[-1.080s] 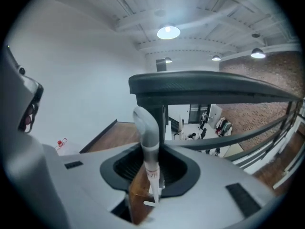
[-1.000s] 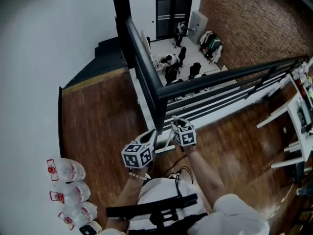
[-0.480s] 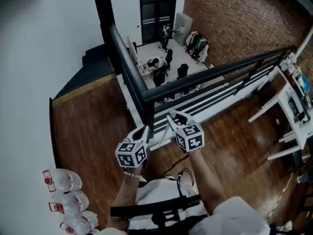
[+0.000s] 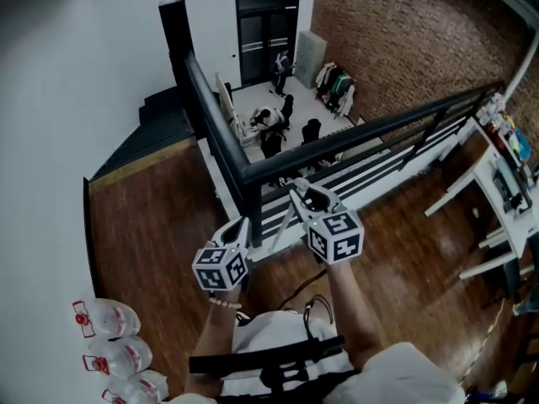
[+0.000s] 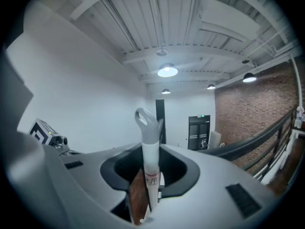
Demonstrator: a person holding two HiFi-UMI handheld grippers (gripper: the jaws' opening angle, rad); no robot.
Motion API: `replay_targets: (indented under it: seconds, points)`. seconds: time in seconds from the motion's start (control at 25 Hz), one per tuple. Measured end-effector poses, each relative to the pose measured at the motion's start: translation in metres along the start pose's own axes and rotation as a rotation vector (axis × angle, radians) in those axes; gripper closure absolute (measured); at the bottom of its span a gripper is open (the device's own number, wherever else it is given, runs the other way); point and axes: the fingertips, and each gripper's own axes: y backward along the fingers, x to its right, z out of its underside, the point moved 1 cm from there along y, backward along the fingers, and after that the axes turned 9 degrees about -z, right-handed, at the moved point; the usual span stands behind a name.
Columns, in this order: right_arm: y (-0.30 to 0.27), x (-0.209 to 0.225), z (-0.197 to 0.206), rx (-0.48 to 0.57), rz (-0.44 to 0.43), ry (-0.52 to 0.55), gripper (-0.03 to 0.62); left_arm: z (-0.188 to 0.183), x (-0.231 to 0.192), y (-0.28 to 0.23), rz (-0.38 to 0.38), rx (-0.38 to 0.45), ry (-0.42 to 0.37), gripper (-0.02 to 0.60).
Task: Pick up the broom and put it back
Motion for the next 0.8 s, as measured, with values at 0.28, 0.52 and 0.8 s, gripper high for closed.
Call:
replay_targets:
  seconds: [0.28,0.52,0.8]
  points:
    - [-0.0007,0.0006,-0.003,0.006,-0.007,-0.002,0.467,-0.0019,-0.0024,0.0008,-0.011,0.005,0.001,0.584]
    - [-0.0015,0.0014,-0.0033,0.009,-0.008,-0.003,0.467,-0.0002,-0.0045,-0.0001,-0.011,0.003,0.006,0.584]
    - [0.0001,0.0035,0.0004,-0.001,0.0,-0.005,0.467,0.0024,-0.0034,0.002,-0.008,-0.003,0.012,0.584]
